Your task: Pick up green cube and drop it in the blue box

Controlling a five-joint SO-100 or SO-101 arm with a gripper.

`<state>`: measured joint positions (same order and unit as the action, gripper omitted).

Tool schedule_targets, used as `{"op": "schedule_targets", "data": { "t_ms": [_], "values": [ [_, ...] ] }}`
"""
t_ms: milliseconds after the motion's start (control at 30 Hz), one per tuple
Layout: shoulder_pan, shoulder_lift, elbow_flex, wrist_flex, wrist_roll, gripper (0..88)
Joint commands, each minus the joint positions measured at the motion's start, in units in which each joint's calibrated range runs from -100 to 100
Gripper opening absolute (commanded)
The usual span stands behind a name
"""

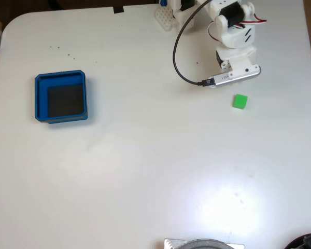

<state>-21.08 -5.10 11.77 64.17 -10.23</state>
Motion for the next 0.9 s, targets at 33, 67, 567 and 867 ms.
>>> {"op": "schedule_targets", "data": {
  "t_ms": [33, 67, 567, 867],
  "values": [
    [-2.9, 1.6, -5.0, 0.4, -4.2, 3.0],
    [-3.4, 2.2, -5.4, 0.4, -4.4, 3.1],
    [-4.0, 3.5, -6.6, 3.5, -4.6, 15.2],
    [-4.1, 3.5, -6.7, 5.1, -4.5, 24.9]
  ]
}}
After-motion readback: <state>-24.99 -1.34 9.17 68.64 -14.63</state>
